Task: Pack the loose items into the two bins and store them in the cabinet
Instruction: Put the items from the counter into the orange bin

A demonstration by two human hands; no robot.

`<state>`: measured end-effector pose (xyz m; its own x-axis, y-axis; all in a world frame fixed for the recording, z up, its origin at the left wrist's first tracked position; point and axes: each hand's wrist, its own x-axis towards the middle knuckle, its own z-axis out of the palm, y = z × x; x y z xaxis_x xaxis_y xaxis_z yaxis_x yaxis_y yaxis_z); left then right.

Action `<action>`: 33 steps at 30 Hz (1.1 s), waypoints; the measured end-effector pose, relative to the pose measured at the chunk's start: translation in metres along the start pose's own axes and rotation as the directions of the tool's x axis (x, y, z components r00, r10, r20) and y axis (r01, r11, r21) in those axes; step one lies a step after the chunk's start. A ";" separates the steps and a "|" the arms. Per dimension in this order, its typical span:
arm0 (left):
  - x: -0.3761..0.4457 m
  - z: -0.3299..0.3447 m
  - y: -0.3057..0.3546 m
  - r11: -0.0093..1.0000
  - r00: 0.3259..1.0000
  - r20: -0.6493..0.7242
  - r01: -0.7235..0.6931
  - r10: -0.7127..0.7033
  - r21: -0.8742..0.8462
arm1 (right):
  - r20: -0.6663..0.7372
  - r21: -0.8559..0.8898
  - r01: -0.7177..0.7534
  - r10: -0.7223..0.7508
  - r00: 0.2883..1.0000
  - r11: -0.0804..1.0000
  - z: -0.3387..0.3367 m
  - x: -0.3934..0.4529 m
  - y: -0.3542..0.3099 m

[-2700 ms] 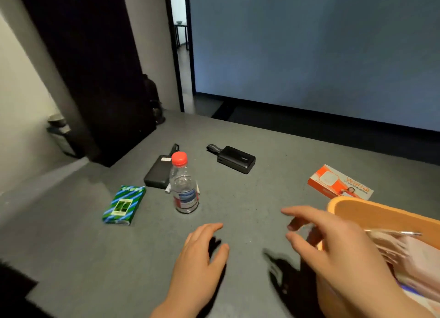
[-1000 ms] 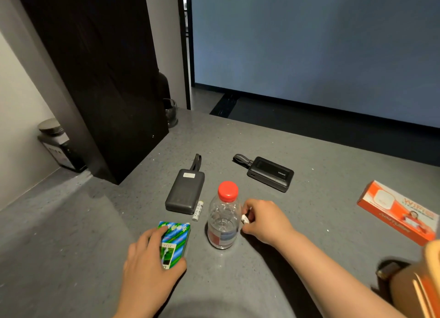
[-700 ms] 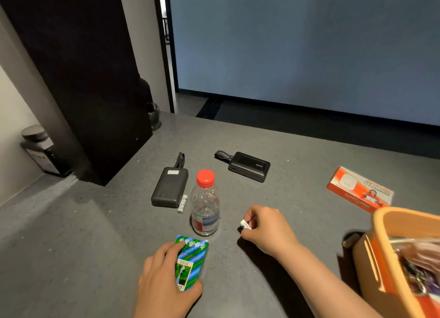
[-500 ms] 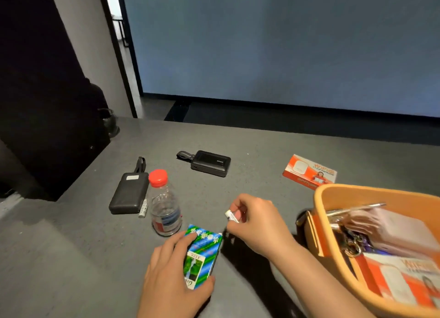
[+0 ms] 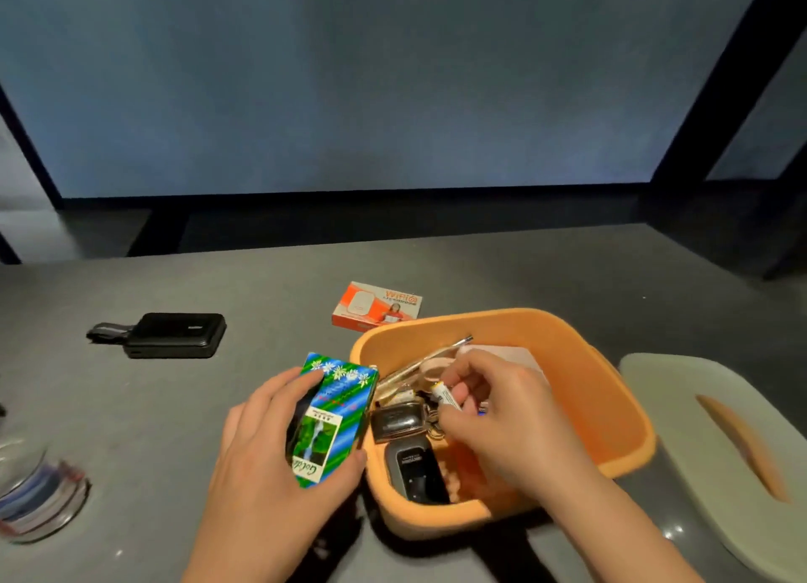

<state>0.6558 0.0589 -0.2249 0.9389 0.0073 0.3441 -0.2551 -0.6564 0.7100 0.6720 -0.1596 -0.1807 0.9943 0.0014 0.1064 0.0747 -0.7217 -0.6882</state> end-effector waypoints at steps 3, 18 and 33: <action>0.014 0.014 0.022 0.998 0.997 0.043 -0.055 0.056 -0.034 | -0.079 -0.019 -0.039 0.037 0.996 0.999 -0.029 0.008 0.025; 0.044 0.112 0.060 0.961 0.878 0.462 -0.011 -0.123 0.276 | -0.097 -0.027 -0.042 0.039 0.994 0.999 -0.060 0.034 0.069; 0.050 0.123 0.061 0.600 0.693 0.651 -0.389 -0.309 0.699 | 0.025 -0.008 0.023 -0.023 0.999 1.000 -0.039 0.043 0.073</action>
<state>0.7153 -0.0738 -0.2400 0.8803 -0.2828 -0.3809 -0.3565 -0.9241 -0.1376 0.7172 -0.2394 -0.1981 0.9939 0.0357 0.1040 0.0972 -0.7270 -0.6797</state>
